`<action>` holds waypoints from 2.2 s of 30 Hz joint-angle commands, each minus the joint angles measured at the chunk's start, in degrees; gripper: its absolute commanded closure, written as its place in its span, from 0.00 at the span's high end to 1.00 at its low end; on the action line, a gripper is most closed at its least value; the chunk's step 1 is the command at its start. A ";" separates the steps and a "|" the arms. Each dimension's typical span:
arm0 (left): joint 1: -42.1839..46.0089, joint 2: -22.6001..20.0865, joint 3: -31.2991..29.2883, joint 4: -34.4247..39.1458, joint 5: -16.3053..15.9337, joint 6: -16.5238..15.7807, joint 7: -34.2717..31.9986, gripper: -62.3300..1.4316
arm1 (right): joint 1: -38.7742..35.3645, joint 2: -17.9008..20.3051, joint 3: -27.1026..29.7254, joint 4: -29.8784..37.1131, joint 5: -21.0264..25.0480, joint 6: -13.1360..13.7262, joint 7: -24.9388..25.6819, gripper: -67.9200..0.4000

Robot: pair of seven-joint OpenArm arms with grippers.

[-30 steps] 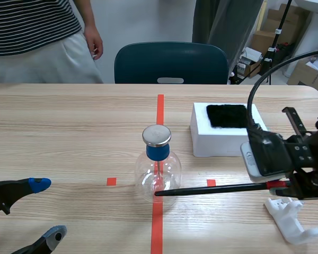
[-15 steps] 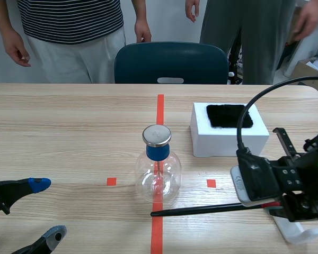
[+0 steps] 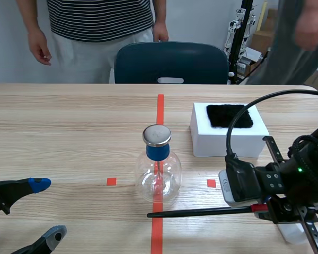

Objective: Do the electroscope experiment. pick up the black charging rod

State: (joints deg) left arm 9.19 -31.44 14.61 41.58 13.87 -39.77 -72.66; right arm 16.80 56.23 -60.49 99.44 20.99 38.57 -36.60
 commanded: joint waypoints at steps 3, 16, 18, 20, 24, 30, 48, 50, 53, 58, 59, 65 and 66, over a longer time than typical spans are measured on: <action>-0.33 -0.15 -0.37 0.31 -0.59 -0.11 -0.94 1.00 | -0.96 5.60 2.99 4.20 -0.11 0.04 5.25 0.01; -0.33 -0.15 -0.37 0.31 -0.59 -0.11 -0.81 1.00 | -30.69 6.58 40.26 14.16 -11.30 0.02 22.51 0.01; -0.33 -0.15 -0.37 0.31 -0.59 -0.11 -0.79 1.00 | -35.19 3.89 46.25 14.71 -14.80 0.02 26.10 0.01; -0.33 -0.15 -0.37 0.31 -0.59 -0.11 -0.81 1.00 | -39.58 0.83 51.87 15.76 -19.56 0.00 29.35 0.01; -0.33 -0.15 -0.37 0.31 -0.59 -0.11 -0.79 1.00 | -46.86 -5.55 59.52 19.43 -32.94 -2.12 35.67 0.01; -0.33 -0.15 -0.37 0.31 -0.57 -0.11 -0.79 1.00 | -57.05 -13.16 62.55 28.39 -53.13 -14.40 39.63 0.01; -0.33 -0.15 -0.37 0.31 -0.57 -0.11 -0.79 1.00 | -77.29 -38.77 62.58 34.05 -80.85 -45.22 52.63 0.01; -0.33 -0.15 -0.37 0.31 -0.59 -0.11 -0.79 1.00 | -77.53 -41.13 62.58 33.99 -82.55 -45.22 53.46 0.01; -0.33 -0.15 -0.37 0.31 -0.57 -0.11 -0.79 1.00 | -78.12 -44.46 62.58 33.81 -85.83 -45.22 54.95 0.01; -0.33 -0.15 -0.37 0.31 -0.59 -0.11 -0.79 1.00 | -78.09 -48.35 62.58 33.07 -89.39 -45.20 56.61 0.01; -0.33 -0.15 -0.37 0.31 -0.59 -0.11 -0.79 1.00 | -78.09 -48.92 62.58 32.92 -90.14 -45.20 56.78 0.01; -0.33 -0.15 -0.37 0.31 -0.59 -0.11 -0.79 1.00 | -78.09 -51.45 62.40 32.22 -91.49 -45.20 57.13 0.01; -0.33 -0.15 -0.37 0.31 -0.59 -0.11 -0.79 1.00 | -78.07 -51.78 62.40 32.22 -91.47 -45.20 57.13 0.01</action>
State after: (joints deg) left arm 9.19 -31.44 14.61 41.54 13.87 -39.77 -72.62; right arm -60.99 4.54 2.13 131.22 -70.96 -5.69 20.53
